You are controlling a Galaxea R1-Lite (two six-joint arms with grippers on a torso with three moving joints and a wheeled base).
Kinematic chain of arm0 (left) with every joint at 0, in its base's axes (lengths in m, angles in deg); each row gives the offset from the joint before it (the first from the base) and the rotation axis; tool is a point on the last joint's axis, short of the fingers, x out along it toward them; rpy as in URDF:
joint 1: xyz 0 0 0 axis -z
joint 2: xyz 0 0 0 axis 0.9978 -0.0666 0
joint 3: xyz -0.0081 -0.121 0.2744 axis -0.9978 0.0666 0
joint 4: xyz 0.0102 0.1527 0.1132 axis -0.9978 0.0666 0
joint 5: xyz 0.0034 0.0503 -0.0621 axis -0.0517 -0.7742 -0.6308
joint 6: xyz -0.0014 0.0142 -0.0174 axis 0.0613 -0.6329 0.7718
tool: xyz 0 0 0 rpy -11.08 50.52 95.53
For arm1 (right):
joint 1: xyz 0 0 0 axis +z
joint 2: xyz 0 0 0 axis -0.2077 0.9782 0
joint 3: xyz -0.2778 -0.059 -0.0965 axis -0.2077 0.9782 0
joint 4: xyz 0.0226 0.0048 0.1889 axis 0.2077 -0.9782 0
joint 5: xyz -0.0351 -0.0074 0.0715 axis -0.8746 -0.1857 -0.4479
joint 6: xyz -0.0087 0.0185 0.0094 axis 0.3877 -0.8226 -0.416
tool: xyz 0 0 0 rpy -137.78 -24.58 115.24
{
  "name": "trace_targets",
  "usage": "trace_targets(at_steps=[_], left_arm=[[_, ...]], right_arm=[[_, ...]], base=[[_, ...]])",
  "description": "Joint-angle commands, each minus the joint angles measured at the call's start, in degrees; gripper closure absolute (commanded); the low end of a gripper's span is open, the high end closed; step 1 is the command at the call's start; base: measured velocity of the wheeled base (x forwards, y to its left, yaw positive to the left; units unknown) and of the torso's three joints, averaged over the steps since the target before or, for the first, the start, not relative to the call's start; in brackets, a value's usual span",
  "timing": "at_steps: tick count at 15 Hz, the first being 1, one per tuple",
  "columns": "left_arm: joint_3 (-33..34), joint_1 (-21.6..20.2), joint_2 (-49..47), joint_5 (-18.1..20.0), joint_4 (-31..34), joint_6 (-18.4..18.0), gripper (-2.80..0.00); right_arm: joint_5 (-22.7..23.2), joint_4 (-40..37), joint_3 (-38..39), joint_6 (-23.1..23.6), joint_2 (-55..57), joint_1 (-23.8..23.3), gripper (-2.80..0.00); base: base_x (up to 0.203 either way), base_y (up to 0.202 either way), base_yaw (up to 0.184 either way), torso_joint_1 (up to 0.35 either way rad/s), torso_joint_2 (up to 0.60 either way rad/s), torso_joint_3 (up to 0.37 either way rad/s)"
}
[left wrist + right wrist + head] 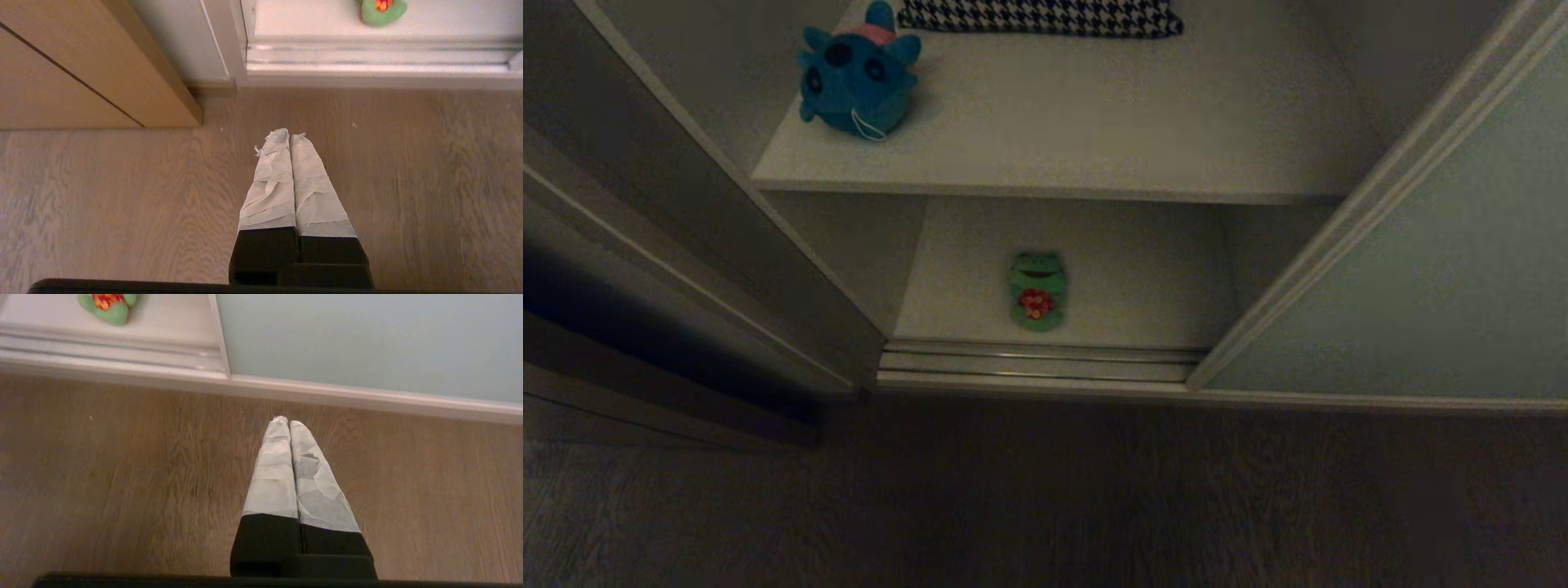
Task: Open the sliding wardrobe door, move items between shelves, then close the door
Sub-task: Place the green doll on the higher shelf
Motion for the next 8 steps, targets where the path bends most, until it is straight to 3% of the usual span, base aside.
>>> trace_targets(at_steps=[1,8], left_arm=[[-0.02,-0.01,-0.24,-0.01,0.11,-0.04,0.00],[0.07,-0.01,-0.24,-0.10,-0.33,-0.04,0.00]], right_arm=[[0.01,0.03,0.00,0.00,-0.15,0.02,0.00],[0.01,0.03,0.00,0.00,-0.15,0.02,0.00]], base=[[0.000,0.000,0.000,0.002,0.01,-0.194],[0.000,0.000,0.000,0.003,0.00,-0.196]])
